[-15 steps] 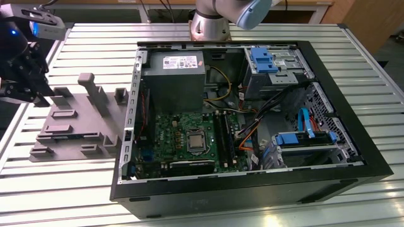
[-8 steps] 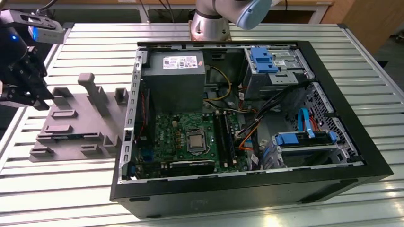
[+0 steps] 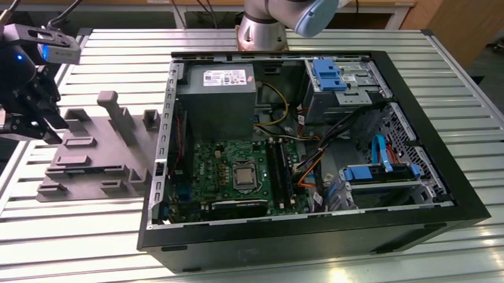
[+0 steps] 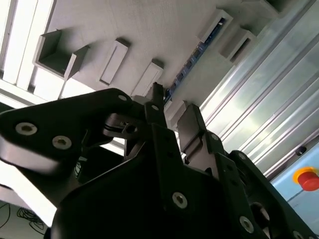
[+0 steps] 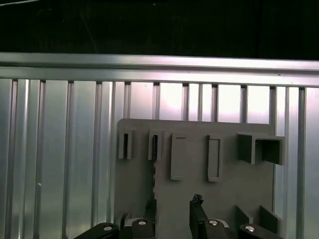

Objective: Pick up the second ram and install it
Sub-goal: 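Pick up the second ram and move it above second insertion slot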

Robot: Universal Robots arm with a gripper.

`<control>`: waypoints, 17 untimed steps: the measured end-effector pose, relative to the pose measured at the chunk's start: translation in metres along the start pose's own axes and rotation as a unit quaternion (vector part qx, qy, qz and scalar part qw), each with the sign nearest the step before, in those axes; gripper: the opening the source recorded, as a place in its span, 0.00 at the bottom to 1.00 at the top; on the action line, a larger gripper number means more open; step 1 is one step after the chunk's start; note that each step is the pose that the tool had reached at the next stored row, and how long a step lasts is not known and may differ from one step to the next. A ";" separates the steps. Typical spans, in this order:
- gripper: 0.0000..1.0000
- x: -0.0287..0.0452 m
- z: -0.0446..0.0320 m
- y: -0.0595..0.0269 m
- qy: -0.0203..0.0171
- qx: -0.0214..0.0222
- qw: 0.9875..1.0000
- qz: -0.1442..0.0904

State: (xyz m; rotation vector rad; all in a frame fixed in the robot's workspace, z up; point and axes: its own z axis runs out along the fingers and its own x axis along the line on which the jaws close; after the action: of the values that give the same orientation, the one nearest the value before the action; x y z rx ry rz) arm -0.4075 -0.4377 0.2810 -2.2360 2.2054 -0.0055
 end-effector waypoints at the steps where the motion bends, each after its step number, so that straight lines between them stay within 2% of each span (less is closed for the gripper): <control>1: 0.37 0.0000 0.0018 0.0001 0.000 0.000 1.000 0.001; 2: 0.43 0.0000 0.0037 0.0001 0.000 0.000 1.000 0.001; 9: 0.43 0.0008 0.0157 0.0006 0.000 0.002 1.000 0.003; 17: 0.43 0.0012 0.0165 0.0008 0.000 0.002 1.000 0.003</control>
State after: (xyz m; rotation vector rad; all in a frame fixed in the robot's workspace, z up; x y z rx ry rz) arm -0.4082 -0.4389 0.2645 -2.2283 2.2090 -0.0100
